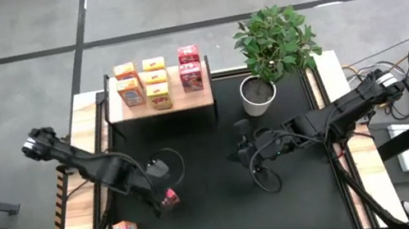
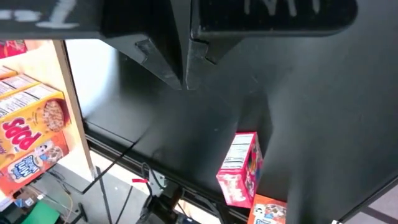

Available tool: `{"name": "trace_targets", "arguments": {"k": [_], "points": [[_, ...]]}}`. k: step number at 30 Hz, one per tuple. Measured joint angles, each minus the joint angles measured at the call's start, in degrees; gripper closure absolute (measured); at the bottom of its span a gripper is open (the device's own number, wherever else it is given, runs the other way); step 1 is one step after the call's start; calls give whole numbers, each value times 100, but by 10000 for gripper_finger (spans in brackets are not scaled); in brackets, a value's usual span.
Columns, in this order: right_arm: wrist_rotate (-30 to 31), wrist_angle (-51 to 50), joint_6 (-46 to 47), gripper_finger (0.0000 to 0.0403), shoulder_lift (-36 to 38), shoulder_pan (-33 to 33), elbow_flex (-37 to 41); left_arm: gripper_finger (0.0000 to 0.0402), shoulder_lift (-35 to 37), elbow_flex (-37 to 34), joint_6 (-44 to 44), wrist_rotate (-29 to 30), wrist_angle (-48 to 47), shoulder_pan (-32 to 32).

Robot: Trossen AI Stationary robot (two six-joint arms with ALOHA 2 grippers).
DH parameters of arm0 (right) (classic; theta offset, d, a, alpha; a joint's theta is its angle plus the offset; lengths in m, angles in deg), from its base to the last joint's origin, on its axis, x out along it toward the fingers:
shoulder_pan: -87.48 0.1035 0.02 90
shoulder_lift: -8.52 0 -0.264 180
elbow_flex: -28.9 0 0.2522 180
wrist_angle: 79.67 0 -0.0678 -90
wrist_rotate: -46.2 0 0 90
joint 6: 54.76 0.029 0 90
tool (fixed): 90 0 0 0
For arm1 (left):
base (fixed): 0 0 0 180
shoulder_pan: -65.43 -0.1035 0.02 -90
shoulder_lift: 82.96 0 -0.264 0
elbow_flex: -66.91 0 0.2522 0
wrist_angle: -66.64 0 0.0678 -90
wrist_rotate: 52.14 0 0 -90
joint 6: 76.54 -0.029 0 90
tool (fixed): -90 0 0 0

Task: Stack cereal on shelf
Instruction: Put the bottom left red cereal box on the shelf

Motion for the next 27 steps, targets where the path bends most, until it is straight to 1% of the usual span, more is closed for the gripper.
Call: {"name": "trace_targets", "arguments": {"k": [3,6,11,15,18,20,22,27], "points": [[0,96,10,390,0,0,89,374,-339,149,25,56,-158,108],[0,211,16,390,0,2,150,337,-600,220,25,97,-383,127],[0,255,22,390,0,0,182,254,-893,184,49,175,-510,133],[-2,253,24,390,0,0,193,183,-1070,173,64,437,-592,165],[-2,252,26,390,0,0,193,140,-1171,179,18,575,-809,176],[-2,249,70,390,0,0,193,123,-1234,145,-5,680,-911,190],[-2,248,79,390,0,0,193,116,-1282,106,-51,693,-907,201],[-2,243,77,390,0,0,193,120,-1297,-37,-66,703,-862,211]]}}
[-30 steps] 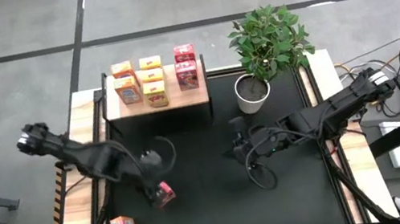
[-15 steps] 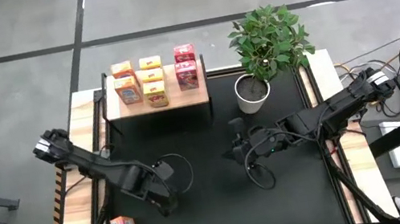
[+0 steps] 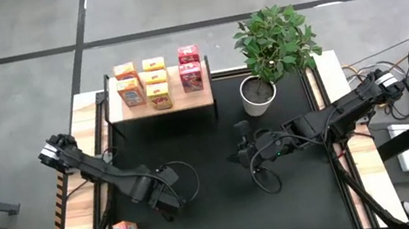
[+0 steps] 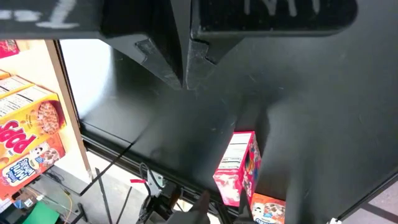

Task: Stack cereal on shelf
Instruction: Put the bottom left red cereal box on the shelf

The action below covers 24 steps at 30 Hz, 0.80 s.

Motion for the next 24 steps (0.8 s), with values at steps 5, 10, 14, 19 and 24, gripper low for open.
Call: {"name": "trace_targets", "arguments": {"k": [5,10,14,19,24], "points": [[0,0,-2,390,-2,0,0,136,0,-194,-131,0,258,45],[0,0,-4,390,-2,0,0,170,0,-246,-277,-2,464,51],[0,0,-4,390,-2,0,0,204,0,-251,-371,-2,462,54],[0,0,-5,390,-7,0,0,243,0,-253,-432,-2,519,54],[0,-27,-7,390,-8,0,13,271,2,-241,-494,-2,534,54]]}}
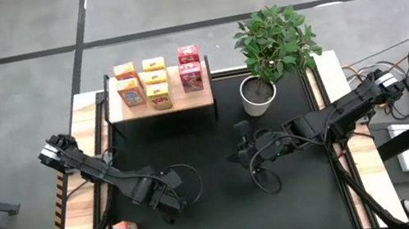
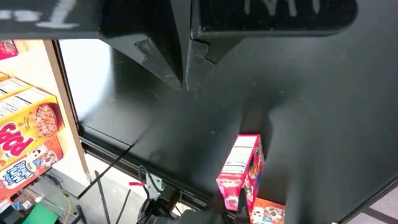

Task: Stack cereal on shelf
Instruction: Put the bottom left red cereal box on the shelf

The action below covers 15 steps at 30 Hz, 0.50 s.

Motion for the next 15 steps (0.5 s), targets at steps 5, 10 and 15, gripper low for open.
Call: {"name": "trace_targets", "arguments": {"k": [5,10,15], "points": [[0,-150,-2,390,37,0,2,281,0,384,-516,9,-137,-22],[2,-380,2,390,193,0,3,282,0,1142,-1788,155,-131,-111],[5,-620,18,390,403,0,30,282,2,1846,-3156,178,-170,-482]]}}
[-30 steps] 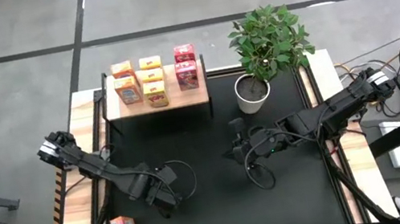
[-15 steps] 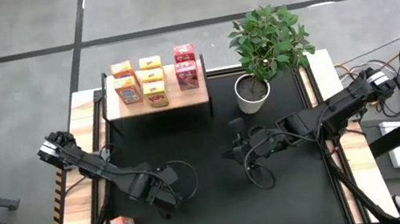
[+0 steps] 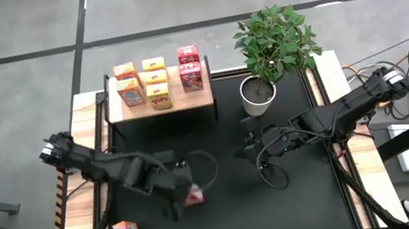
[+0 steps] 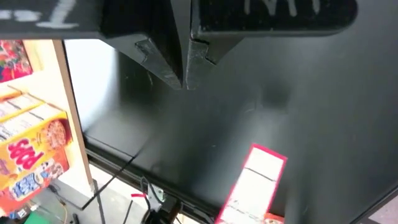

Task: Stack cereal on shelf
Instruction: Put the bottom left red cereal box on the shelf

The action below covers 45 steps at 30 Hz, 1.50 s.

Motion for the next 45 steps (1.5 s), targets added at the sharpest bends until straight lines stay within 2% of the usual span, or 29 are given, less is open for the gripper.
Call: {"name": "trace_targets", "arguments": {"k": [6,13,22,31,37,45], "points": [[1,-168,201,390,306,-1,205,282,2,598,-1410,179,-13,-734],[4,56,424,390,706,-2,722,282,2,1270,-2842,997,-7,-1667],[2,382,327,390,910,-2,964,282,-222,1940,-4074,1026,-36,-3045],[0,416,325,390,912,-2,964,282,-935,2582,-4487,1022,-558,-3917],[1,410,324,390,912,-2,964,282,-1259,2890,-4773,974,-618,-4060],[2,404,323,390,912,-2,964,276,-1418,2881,-4880,972,-653,-4069]]}}
